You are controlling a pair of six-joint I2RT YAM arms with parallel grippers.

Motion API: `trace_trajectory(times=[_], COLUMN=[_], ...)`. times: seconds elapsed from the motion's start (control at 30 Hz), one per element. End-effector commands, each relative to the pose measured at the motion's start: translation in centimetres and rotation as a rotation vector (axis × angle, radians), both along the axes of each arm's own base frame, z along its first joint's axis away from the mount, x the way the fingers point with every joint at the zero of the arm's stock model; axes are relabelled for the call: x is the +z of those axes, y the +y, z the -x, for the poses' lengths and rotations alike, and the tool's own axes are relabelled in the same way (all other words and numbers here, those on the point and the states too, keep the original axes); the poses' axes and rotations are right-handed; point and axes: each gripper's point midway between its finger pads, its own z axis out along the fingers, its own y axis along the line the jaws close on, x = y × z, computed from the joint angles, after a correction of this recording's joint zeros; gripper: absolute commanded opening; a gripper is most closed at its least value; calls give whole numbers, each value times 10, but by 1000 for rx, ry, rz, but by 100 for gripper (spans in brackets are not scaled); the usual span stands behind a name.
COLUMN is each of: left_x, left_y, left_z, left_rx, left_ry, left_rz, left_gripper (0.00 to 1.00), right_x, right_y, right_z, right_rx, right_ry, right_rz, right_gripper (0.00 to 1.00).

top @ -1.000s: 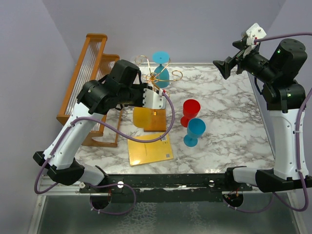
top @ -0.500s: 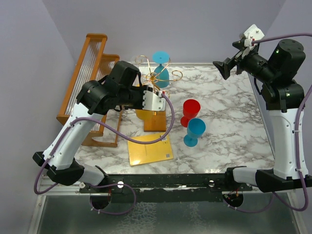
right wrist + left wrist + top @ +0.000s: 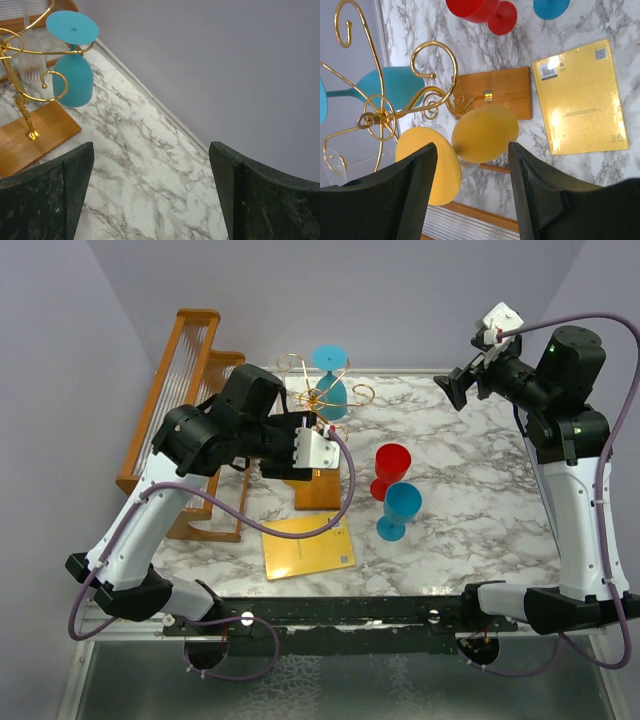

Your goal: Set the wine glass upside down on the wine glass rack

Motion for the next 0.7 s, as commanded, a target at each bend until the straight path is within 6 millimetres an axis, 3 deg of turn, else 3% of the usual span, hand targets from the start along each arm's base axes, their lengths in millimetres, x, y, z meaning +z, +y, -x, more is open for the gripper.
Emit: trace_trajectory(times=[0.0, 0.23, 0.67], left_x=[26, 47, 79], left_y=[-12, -23, -26], left_z=[22, 34, 13], left_rx=[-57, -85, 65], left_ry=[34, 70, 22], left_rz=[131, 231, 356], left_gripper=[65, 78, 82], right_x=[-6, -28, -153], right_y=[-3, 7, 35], right_z=[-4, -5, -6], right_rx=[-14, 25, 51], right_ry=[2, 103, 490], right_rz=[13, -53, -6], right_gripper=[97, 93, 83])
